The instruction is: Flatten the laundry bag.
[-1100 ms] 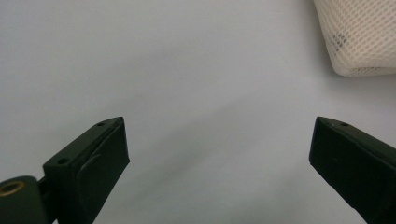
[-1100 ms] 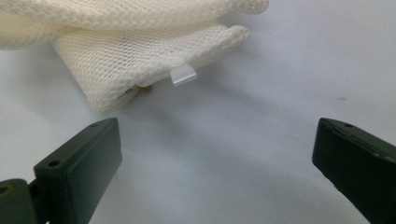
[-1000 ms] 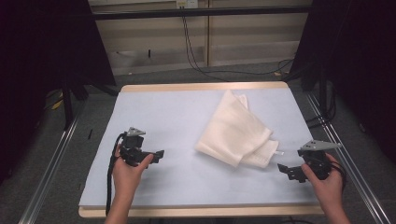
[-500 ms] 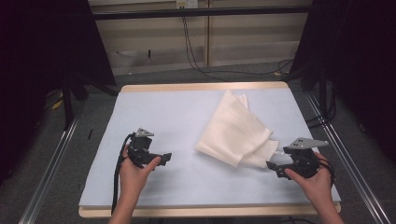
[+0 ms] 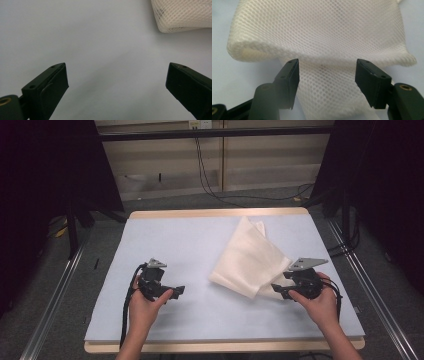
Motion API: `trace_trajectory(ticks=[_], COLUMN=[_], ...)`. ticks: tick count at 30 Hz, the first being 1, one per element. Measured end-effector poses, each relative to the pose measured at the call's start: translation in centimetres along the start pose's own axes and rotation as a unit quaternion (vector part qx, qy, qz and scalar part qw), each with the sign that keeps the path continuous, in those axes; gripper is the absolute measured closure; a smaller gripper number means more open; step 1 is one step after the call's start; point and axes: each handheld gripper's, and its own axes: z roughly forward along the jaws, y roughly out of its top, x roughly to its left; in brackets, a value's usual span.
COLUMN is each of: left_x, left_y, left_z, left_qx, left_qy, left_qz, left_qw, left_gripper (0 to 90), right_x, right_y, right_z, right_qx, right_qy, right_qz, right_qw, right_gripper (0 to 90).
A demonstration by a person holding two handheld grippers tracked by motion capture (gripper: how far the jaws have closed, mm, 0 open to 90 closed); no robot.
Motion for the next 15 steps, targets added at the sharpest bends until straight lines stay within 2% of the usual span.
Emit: trace_trajectory(ticks=[1,2,3,4,5,6,7,8,10,12,13,15], left_x=[0.0,0.0,0.0,0.0,0.0,0.0,0.0,0.0,0.0,0.0,0.2,0.2], left_y=[0.0,0.0,0.0,0.0,0.0,0.0,0.0,0.0,0.0,0.0,0.1,0.0], left_z=[0.0,0.0,0.0,0.0,0.0,0.0,0.0,0.0,0.1,0.1,0.0,0.0], left_qx=[0.001,0.001,0.001,-0.003,-0.003,-0.003,-0.004,-0.002,-0.003,-0.005,0.000,-0.009], left_qy=[-0.001,-0.001,-0.001,0.000,0.001,0.001,0.000,-0.003,-0.004,-0.004,-0.003,-0.002], left_qz=[0.001,0.002,0.002,0.002,0.004,0.004,0.001,-0.001,-0.005,-0.005,0.001,-0.005], left_qw=[1.0000,1.0000,1.0000,1.0000,1.0000,1.0000,1.0000,1.0000,1.0000,1.0000,1.0000,0.9999], left_gripper=[3.9,3.9,3.9,3.9,3.9,3.9,3.9,3.9,3.9,3.9,3.9,3.9], right_x=[0.1,0.1,0.1,0.0,0.0,0.0,-0.1,-0.2,-0.4,-0.4,-0.5,-0.5], right_y=[0.1,0.6,0.6,0.6,0.6,0.6,0.6,0.6,0.4,0.3,0.2,0.2], right_z=[0.2,1.1,1.1,2.1,2.6,2.6,3.2,3.6,4.1,4.5,4.6,4.7], right_qx=[-0.003,0.007,0.007,0.018,0.018,0.018,0.020,0.023,0.027,0.034,0.032,0.030], right_qy=[0.003,0.013,0.013,0.013,0.012,0.012,0.013,0.016,0.023,0.024,0.023,0.028], right_qz=[-0.004,-0.009,-0.009,-0.016,-0.032,-0.032,-0.046,-0.045,-0.040,-0.048,-0.052,-0.046], right_qw=[1.0000,0.9998,0.9998,0.9996,0.9993,0.9993,0.9987,0.9986,0.9986,0.9980,0.9979,0.9981], right_gripper=[35.1,33.3,33.3,30.4,30.3,30.3,30.6,31.8,37.1,45.0,51.6,58.6])
